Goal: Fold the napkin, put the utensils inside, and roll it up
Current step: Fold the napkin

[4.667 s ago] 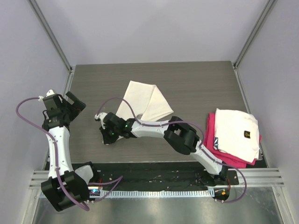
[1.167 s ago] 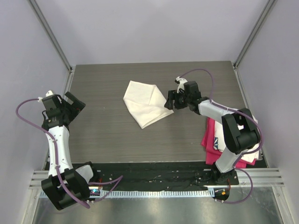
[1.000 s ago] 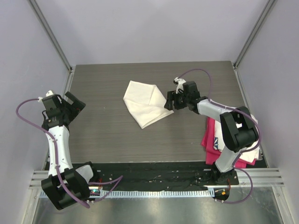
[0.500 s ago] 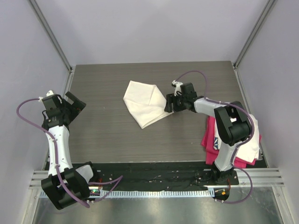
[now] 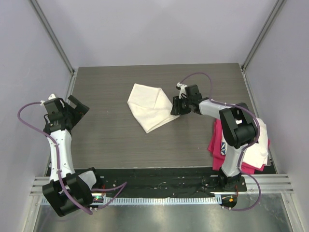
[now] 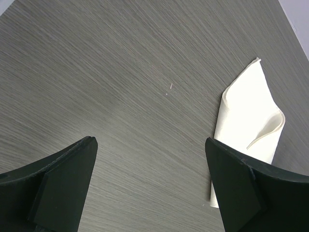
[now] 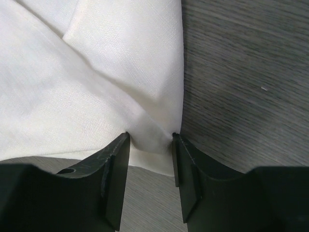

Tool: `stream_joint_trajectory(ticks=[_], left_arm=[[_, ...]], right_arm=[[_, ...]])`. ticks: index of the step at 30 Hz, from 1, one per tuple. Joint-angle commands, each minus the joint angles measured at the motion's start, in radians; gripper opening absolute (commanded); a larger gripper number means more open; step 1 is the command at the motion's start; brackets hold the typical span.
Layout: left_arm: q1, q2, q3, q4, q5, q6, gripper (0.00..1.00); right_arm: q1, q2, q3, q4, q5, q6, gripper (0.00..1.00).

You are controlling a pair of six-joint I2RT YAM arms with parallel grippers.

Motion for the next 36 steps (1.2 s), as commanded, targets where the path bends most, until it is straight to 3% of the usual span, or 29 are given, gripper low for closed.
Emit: stream_joint_trajectory(ticks=[1, 10, 17, 23, 27, 36], left_arm=[[0.006, -0.003, -0.007, 0.037, 0.018, -0.005, 1.0], [-0.023, -0.011, -0.028, 0.046, 0.015, -0.028, 1.0], [-0.346, -0.02, -0.091, 0.078, -0.085, -0.132, 1.0], [-0.556, -0.003, -0.307, 0.354, -0.03, -0.305, 0.98], [-0.621, 0.049, -0.392, 0.509, 0.004, -0.347, 0.93], [-0.641, 0.173, -0.486, 0.748, 0.05, -0.351, 0.82]], right_arm=[[0.005, 0.027, 0.061, -0.054, 0.009, 0.002, 0.42], [0.005, 0.015, 0.052, -0.134, 0.006, 0.06, 0.24], [0.027, -0.048, -0.06, -0.128, -0.015, 0.2, 0.1], [0.096, -0.097, -0.218, -0.056, 0.012, 0.361, 0.08], [0.158, -0.129, -0.348, 0.051, 0.022, 0.493, 0.08], [0.208, -0.152, -0.441, 0.133, 0.041, 0.567, 0.08]])
